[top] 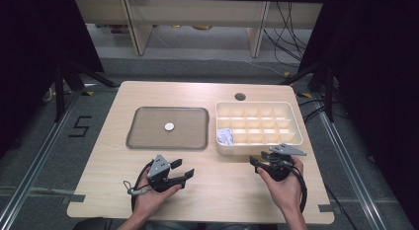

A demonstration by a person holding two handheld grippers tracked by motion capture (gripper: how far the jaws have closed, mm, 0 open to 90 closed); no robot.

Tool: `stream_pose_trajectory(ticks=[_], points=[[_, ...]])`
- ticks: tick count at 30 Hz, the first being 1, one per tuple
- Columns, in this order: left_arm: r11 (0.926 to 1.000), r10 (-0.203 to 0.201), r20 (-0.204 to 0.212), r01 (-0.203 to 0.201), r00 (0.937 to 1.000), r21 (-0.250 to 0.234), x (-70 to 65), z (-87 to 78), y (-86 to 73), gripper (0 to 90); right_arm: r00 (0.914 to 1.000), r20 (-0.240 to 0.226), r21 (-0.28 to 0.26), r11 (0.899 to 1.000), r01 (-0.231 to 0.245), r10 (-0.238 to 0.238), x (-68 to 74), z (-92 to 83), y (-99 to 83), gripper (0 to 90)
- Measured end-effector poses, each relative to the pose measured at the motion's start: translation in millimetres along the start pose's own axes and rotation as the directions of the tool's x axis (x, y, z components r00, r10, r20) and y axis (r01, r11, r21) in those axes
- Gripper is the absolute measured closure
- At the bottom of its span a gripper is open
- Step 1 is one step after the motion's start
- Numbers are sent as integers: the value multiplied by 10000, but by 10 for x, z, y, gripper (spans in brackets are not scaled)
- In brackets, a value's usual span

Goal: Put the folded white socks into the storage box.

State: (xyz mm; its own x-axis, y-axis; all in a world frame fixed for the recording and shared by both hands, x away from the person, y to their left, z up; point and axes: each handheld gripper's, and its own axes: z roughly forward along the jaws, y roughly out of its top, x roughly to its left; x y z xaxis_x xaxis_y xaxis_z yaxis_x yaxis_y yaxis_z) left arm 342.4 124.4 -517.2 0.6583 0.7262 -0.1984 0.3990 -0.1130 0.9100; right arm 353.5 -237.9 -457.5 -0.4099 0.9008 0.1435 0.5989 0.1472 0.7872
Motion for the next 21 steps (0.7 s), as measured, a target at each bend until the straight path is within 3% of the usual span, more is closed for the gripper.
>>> stream_pose_trajectory(ticks=[3, 4, 5, 8, 9, 10, 11, 14, 16, 17, 18, 19, 21], points=[[9999, 38, 53, -37, 10000, -141, 2, 3, 3, 367, 10000, -18, -211, 9998, 56, -56, -24, -18, -63, 483], [9998, -12, 14, 12, 10000, -206, -6, 4, 5, 368, 9995, 67, -10, 9995, -324, 324, 0, -44, -83, 481], [9999, 16, -53, -17, 10000, -138, -8, -6, 9, 368, 9999, 107, -271, 9996, 78, -75, -45, -30, -105, 482], [9999, 86, -73, -86, 9999, -69, 0, -11, 7, 367, 9999, 100, -381, 9993, -12, 15, -66, -52, -170, 482], [9999, 102, -65, -102, 9999, -54, 2, -12, 5, 367, 9986, 165, -388, 9980, -501, 508, -33, -50, -193, 481], [9998, 185, -28, -185, 9998, -49, 9, -11, 5, 367, 9987, 85, -284, 9984, -497, 500, -39, -69, -202, 481], [9998, 189, 4, -189, 9998, -77, 11, -10, 2, 367, 9999, 50, -606, 9981, -101, 104, -79, -51, -217, 480], [9999, -44, -51, 44, 10000, -112, 0, -9, -5, 367, 9998, 135, -552, 9984, -129, 136, -91, -61, -233, 480], [9999, 75, -33, -75, 10000, -124, 9, -11, -4, 366, 9994, 71, -637, 9974, -339, 344, -92, -48, -252, 479], [9999, 81, -24, -81, 10000, -128, 14, -10, -4, 366, 9993, 215, -422, 9986, -312, 321, -95, -63, -253, 478], [9999, 38, -42, -38, 10000, -125, 20, -9, -6, 366, 9995, 243, -606, 9980, -202, 217, -106, -21, -266, 478], [9998, 31, 30, -31, 10000, -189, 27, -1, -7, 366, 9994, 68, -526, 9981, -330, 334, -91, -25, -263, 478], [9998, 102, -54, -102, 9999, -142, 34, -9, -1, 365, 9993, 175, -369, 9988, -321, 328, -78, -33, -254, 478]])
